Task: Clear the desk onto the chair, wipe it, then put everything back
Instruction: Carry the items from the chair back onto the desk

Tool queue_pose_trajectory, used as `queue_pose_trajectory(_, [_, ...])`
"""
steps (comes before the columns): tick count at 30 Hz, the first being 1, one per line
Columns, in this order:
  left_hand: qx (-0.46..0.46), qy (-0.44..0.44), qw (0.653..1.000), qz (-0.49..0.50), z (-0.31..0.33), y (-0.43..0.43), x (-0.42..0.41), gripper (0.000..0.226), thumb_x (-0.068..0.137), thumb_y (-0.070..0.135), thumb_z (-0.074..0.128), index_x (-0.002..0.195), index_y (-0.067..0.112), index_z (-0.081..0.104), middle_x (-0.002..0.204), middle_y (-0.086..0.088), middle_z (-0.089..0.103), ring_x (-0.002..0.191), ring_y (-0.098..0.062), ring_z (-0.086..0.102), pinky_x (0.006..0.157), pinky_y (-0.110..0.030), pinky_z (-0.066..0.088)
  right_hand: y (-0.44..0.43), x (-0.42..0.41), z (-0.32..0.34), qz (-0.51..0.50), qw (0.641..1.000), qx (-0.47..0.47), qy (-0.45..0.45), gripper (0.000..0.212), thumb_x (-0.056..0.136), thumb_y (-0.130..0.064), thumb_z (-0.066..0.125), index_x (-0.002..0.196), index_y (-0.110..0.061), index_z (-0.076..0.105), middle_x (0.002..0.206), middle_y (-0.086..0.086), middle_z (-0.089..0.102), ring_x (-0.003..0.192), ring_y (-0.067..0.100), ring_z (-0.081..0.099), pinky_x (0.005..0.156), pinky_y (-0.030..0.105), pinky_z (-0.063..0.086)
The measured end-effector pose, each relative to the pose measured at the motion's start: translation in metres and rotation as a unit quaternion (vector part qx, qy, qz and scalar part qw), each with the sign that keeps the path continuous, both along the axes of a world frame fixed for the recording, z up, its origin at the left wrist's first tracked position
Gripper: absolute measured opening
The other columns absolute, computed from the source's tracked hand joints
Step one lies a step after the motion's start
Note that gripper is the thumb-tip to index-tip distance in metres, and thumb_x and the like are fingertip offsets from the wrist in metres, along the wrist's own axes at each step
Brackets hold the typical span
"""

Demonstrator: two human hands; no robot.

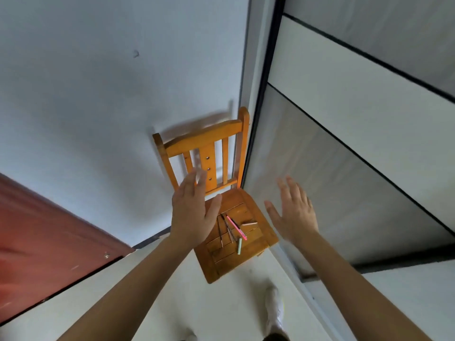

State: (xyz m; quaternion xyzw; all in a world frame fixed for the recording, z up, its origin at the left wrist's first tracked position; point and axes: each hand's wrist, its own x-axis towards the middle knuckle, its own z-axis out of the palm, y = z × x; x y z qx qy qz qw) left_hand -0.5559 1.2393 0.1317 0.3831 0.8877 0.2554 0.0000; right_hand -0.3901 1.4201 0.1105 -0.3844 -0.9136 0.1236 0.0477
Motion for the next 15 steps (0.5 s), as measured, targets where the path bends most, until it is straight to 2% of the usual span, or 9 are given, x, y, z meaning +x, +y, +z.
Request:
queue_pose_trajectory(2, [-0.016,-0.014,0.999,0.023,-0.018,0.029,-0.004,0.068,0.096,0.058,0.039,0.153,0.021,0.034,0.161,-0.006,0.03,0.147,-0.031,0.031,0.115,-0.051,0.027,0.037,-0.012,-0.02,0.022,1.0,-0.014,-0.012,0.09,0.082,-0.08,-0.002,0.157,-0.032,0.005,0.167,0.001,0.011,0.153,0.026,0.014,0.121,0.051,0.024])
queue_pose_trajectory(5, [-0.058,-0.072,0.991,0.098,-0.052,0.06,-0.002,0.064,0.1,0.056,0.037,0.155,0.027,0.026,0.164,-0.002,0.021,0.15,-0.029,0.023,0.118,-0.056,0.025,0.082,-0.035,-0.057,0.072,0.996,-0.041,-0.047,0.073,0.096,-0.069,0.019,0.157,-0.029,0.013,0.166,0.004,0.017,0.151,0.027,0.019,0.118,0.05,0.026])
queue_pose_trajectory(8, [-0.1,-0.125,0.975,0.152,-0.089,0.083,0.006,0.066,0.098,0.058,0.037,0.156,0.029,0.022,0.165,0.0,0.018,0.15,-0.03,0.021,0.117,-0.058,0.024,0.111,-0.049,-0.1,0.13,0.989,-0.031,-0.065,0.067,0.1,-0.061,0.034,0.155,-0.026,0.023,0.163,0.007,0.026,0.148,0.028,0.03,0.114,0.046,0.033])
queue_pose_trajectory(11, [-0.14,-0.171,0.96,0.173,-0.127,0.099,0.013,0.072,0.095,0.064,0.031,0.156,0.029,0.019,0.166,0.002,0.015,0.151,-0.028,0.018,0.119,-0.058,0.023,0.131,-0.058,-0.145,0.187,0.977,-0.047,-0.095,0.066,0.1,-0.057,0.035,0.156,-0.021,0.026,0.161,0.009,0.029,0.145,0.029,0.034,0.112,0.043,0.037])
queue_pose_trajectory(13, [-0.157,-0.216,0.944,0.192,-0.159,0.103,0.016,0.075,0.092,0.067,0.027,0.156,0.03,0.017,0.166,0.004,0.014,0.151,-0.028,0.018,0.118,-0.059,0.024,0.138,-0.06,-0.177,0.185,0.972,-0.06,-0.131,0.068,0.1,-0.059,0.034,0.156,-0.023,0.023,0.163,0.007,0.027,0.147,0.028,0.032,0.113,0.043,0.036])
queue_pose_trajectory(15, [-0.17,-0.256,0.929,0.204,-0.199,0.105,0.018,0.072,0.094,0.065,0.032,0.155,0.03,0.018,0.166,0.004,0.015,0.151,-0.029,0.02,0.118,-0.059,0.026,0.141,-0.061,-0.213,0.163,0.972,-0.076,-0.149,0.07,0.098,-0.062,0.036,0.156,-0.024,0.022,0.163,0.005,0.027,0.147,0.027,0.032,0.113,0.043,0.036])
